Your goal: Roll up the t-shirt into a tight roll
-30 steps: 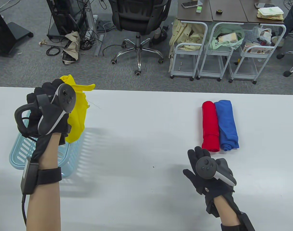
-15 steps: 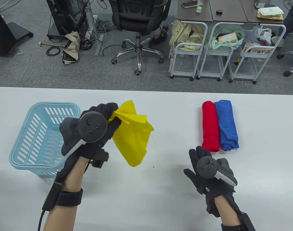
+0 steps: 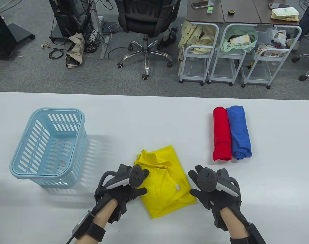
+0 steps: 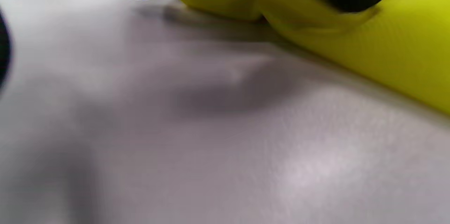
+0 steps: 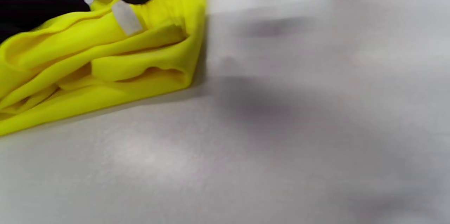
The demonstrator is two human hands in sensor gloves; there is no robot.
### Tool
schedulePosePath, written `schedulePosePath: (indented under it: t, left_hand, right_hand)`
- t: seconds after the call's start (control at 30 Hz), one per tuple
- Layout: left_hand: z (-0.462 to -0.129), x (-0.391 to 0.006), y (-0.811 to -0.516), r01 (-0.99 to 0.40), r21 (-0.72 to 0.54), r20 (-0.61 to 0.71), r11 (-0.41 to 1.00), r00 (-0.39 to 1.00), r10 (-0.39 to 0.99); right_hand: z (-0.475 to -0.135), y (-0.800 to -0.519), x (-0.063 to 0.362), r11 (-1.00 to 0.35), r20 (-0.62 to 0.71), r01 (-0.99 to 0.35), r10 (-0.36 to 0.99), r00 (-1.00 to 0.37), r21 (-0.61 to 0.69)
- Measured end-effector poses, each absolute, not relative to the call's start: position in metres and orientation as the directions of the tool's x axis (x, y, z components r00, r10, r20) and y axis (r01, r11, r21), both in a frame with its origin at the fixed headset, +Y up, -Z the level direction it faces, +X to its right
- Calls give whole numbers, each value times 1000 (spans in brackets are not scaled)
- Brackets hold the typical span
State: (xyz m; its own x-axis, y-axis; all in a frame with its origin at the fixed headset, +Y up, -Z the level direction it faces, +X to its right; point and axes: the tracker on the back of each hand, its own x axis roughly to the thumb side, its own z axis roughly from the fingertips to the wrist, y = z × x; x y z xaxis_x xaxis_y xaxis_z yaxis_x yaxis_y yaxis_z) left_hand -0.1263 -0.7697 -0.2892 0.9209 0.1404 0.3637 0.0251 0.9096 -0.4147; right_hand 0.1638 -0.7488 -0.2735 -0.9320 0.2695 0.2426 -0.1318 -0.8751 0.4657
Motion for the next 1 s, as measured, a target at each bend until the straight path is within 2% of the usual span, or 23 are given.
schedulePosePath:
  t: [0.07,0.1,0.17,0.23,0.37,0.43,0.5,0.57,0.63,0.67,0.7,0.73,0.77,0.83,0.9,1.0]
  left_hand:
    - [-286,-122,-761,43,-323,477,945,870,124]
    - [-282,-118,-757,58,-292,492,955,865,98]
    - [-276,-108,-757,40,-263,541,964,833,113]
    - [-274,-101,-758,14,-277,572,961,806,153]
    - [-274,-99,-751,34,-183,561,983,824,76]
    - [-271,-105,-735,94,-34,491,995,869,-65]
    - [-262,-106,-721,105,56,452,993,884,-119]
    - [-253,-100,-718,37,16,483,999,875,-40]
    - [-248,-87,-727,-15,-139,522,990,849,86]
    - [-245,-77,-736,6,-262,528,965,838,138]
    - [-244,-71,-743,40,-310,536,950,833,140]
    - [-243,-63,-752,128,-308,558,943,827,70]
    - [-242,-58,-755,234,-196,588,952,805,-77]
    - [-245,-56,-749,272,-31,600,962,775,-200]
    - [-252,-66,-743,239,-52,555,970,814,-171]
    - [-271,-104,-733,103,-115,417,988,908,-46]
  right_hand:
    - [-272,-752,155,-878,269,-87,236,-934,470]
    - [-272,-754,151,-889,288,-38,188,-939,456]
    - [-272,-756,147,-894,302,1,151,-941,448]
    - [-272,-760,145,-882,306,-20,184,-934,470]
    - [-271,-769,142,-845,287,-69,256,-923,530]
    - [-273,-770,142,-854,288,-34,212,-934,519]
    - [-273,-770,142,-853,277,-49,222,-935,519]
    - [-273,-767,140,-873,267,-52,205,-942,486]
    - [-273,-762,135,-912,250,-6,118,-961,411]
    - [-273,-761,131,-928,245,35,62,-968,370]
    - [-273,-761,129,-937,237,61,24,-971,345]
    - [-273,-761,125,-948,218,84,-15,-976,307]
    - [-275,-761,124,-955,205,90,-31,-978,283]
    - [-276,-757,127,-960,180,67,-18,-984,272]
    - [-277,-751,138,-963,139,50,-13,-990,266]
    - [-279,-737,169,-962,40,33,-23,-999,270]
